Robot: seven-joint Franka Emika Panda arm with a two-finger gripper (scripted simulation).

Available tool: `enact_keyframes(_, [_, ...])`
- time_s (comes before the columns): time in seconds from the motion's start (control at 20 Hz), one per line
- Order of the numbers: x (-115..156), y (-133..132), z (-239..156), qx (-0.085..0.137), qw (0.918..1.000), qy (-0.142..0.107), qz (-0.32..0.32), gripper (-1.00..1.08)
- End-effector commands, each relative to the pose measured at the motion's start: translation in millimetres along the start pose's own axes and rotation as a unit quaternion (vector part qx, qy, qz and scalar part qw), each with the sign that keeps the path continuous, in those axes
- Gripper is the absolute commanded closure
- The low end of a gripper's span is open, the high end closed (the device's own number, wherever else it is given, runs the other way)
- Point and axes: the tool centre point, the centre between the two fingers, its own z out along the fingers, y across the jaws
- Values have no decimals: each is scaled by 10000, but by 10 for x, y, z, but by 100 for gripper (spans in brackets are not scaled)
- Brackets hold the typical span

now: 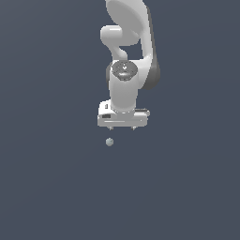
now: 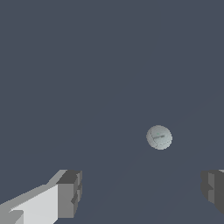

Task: Pick up the object and move it to a goal position.

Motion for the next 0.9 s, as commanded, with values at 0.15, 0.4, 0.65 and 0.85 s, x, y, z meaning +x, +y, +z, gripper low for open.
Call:
enact_keyframes(0.15, [4,-32,-22,21,10000,3,-29,-92])
enact_keyframes(0.4, [17,-171,-119,107,9998,13,-148,-92])
enact_keyframes(0.65, [18,-172,-120,111,9998,14,-158,-92])
enact_keyframes(0.85, [22,-149,-91,107,9996,20,-244,-92])
